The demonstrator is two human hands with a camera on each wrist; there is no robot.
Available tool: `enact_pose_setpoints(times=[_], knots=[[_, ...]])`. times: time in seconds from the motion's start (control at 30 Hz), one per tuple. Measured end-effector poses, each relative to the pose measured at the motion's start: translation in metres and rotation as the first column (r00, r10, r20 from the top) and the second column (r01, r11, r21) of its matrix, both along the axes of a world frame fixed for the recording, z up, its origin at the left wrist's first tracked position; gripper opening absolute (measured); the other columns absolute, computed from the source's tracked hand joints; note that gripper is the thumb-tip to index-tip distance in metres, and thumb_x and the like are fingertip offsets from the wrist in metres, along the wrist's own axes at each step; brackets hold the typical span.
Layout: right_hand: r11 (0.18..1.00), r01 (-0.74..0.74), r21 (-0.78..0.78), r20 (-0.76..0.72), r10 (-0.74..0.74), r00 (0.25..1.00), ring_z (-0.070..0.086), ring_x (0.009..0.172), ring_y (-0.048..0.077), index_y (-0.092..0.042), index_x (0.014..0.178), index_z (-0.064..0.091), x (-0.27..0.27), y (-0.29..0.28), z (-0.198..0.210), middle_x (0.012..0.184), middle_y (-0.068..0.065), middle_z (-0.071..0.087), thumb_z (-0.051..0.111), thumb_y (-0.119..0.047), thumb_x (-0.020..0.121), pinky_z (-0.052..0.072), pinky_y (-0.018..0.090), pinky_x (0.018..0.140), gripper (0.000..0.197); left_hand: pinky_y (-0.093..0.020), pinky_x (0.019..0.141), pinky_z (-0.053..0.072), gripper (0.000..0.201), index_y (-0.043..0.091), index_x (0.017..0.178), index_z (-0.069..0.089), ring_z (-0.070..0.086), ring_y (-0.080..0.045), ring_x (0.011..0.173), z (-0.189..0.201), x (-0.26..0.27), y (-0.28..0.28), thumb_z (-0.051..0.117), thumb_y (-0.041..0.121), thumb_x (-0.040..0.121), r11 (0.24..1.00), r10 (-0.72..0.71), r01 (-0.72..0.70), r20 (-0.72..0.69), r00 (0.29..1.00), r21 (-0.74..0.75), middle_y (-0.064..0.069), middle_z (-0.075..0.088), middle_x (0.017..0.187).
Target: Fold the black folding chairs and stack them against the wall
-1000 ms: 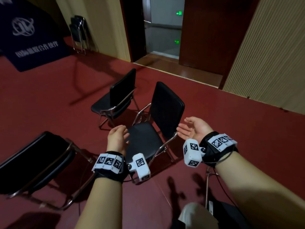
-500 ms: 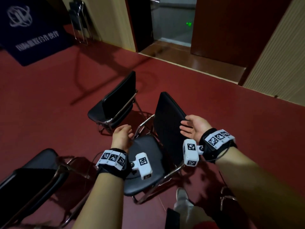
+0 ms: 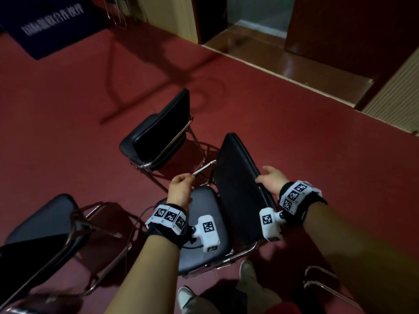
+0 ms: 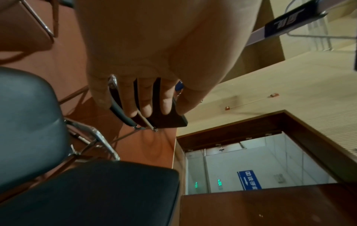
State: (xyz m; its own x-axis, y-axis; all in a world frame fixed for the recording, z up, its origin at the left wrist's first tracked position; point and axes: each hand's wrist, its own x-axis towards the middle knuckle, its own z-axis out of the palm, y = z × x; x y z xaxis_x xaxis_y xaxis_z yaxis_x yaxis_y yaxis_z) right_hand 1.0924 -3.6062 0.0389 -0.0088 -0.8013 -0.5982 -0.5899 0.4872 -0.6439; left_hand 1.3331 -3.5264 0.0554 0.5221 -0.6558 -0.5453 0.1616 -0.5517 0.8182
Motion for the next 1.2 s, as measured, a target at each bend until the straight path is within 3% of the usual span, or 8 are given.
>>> enact_pose_setpoints(times=[0.17, 0.3, 0.5, 0.7, 0.87, 0.97, 1.1, 1.2], knots=[[0.997, -0.034, 0.063, -0.055, 0.038, 0.998, 0.05, 0.129, 0.032, -0.006, 0.148, 0.038, 0.0, 0.006, -0.009, 0.146, 0.015, 0.047, 0.061, -0.014, 0.092, 0.044, 0.036, 0.103, 0.061, -0.028, 0.064, 0.034, 0.009, 0.024, 0.089, 0.056, 0.051, -0.012, 0.073, 0.002, -0.006, -0.003, 0.059, 0.016, 0.094, 0.997, -0.069, 0.069, -0.007, 0.998, 0.047, 0.001, 0.055, 0.081], [0.993, -0.1, 0.066, -0.139, 0.109, 0.984, 0.062, 0.106, 0.032, -0.005, 0.13, 0.057, 0.006, 0.012, -0.01, 0.12, 0.015, 0.064, 0.058, -0.012, 0.092, 0.051, 0.035, 0.089, 0.039, -0.029, 0.064, 0.034, 0.007, 0.024, 0.092, 0.057, 0.05, -0.014, 0.075, 0.006, 0.0, 0.002, 0.059, 0.016, 0.093, 0.99, -0.124, 0.125, -0.007, 0.992, 0.062, -0.001, 0.056, 0.084], [0.97, -0.236, 0.062, -0.169, 0.243, 0.955, 0.06, 0.112, 0.027, -0.008, 0.133, 0.053, 0.038, 0.02, 0.003, 0.126, 0.01, 0.062, 0.071, -0.012, 0.086, 0.047, 0.031, 0.093, 0.05, -0.027, 0.062, 0.033, 0.011, 0.02, 0.103, 0.059, 0.051, -0.016, 0.077, 0.008, 0.023, 0.022, 0.058, 0.015, 0.094, 0.981, -0.175, 0.176, -0.017, 0.984, 0.084, -0.002, 0.055, 0.084], [0.939, -0.341, 0.047, -0.145, 0.344, 0.928, 0.061, 0.09, 0.018, -0.02, 0.108, 0.058, 0.12, 0.065, -0.003, 0.099, -0.002, 0.061, 0.081, -0.023, 0.077, 0.046, 0.026, 0.058, 0.039, -0.03, 0.07, 0.038, 0.01, 0.022, 0.103, 0.06, 0.053, -0.019, 0.086, 0.003, 0.059, 0.051, 0.056, 0.016, 0.096, 0.96, -0.232, 0.242, -0.084, 0.969, 0.141, 0.001, 0.058, 0.092], [0.921, -0.383, 0.067, -0.135, 0.389, 0.912, 0.059, 0.084, 0.018, -0.025, 0.1, 0.053, 0.183, 0.094, -0.016, 0.09, -0.005, 0.057, 0.083, -0.029, 0.072, 0.05, 0.03, 0.066, 0.041, -0.045, 0.091, 0.047, 0.034, 0.023, 0.132, 0.055, 0.057, -0.026, 0.109, -0.013, 0.087, 0.084, 0.055, 0.018, 0.098, 0.916, -0.271, 0.32, -0.213, 0.939, 0.244, -0.003, 0.058, 0.117], [0.911, -0.403, 0.089, -0.131, 0.412, 0.902, 0.06, 0.089, 0.019, -0.028, 0.104, 0.051, 0.208, 0.105, -0.025, 0.094, -0.004, 0.058, 0.083, -0.033, 0.071, 0.055, 0.035, 0.072, 0.046, -0.048, 0.095, 0.049, 0.045, 0.024, 0.143, 0.048, 0.056, -0.026, 0.117, -0.028, 0.104, 0.104, 0.055, 0.021, 0.099, 0.891, -0.294, 0.365, -0.27, 0.917, 0.27, -0.002, 0.058, 0.129], [0.901, -0.423, 0.093, -0.121, 0.432, 0.894, 0.06, 0.089, 0.018, -0.026, 0.11, 0.048, 0.231, 0.119, -0.034, 0.101, -0.002, 0.057, 0.081, -0.035, 0.074, 0.058, 0.034, 0.061, 0.049, -0.051, 0.092, 0.051, 0.051, 0.026, 0.147, 0.041, 0.056, -0.026, 0.114, -0.043, 0.12, 0.125, 0.058, 0.029, 0.099, 0.873, -0.322, 0.417, -0.344, 0.882, 0.252, 0.001, 0.057, 0.128], [0.899, -0.428, 0.097, -0.11, 0.437, 0.893, 0.059, 0.087, 0.018, -0.026, 0.11, 0.046, 0.248, 0.131, -0.043, 0.098, -0.002, 0.054, 0.079, -0.036, 0.077, 0.058, 0.032, 0.055, 0.048, -0.051, 0.09, 0.052, 0.039, 0.038, 0.139, 0.042, 0.059, -0.025, 0.094, -0.047, 0.132, 0.139, 0.051, 0.029, 0.103, 0.865, -0.337, 0.454, -0.421, 0.842, 0.214, 0.002, 0.059, 0.111]])
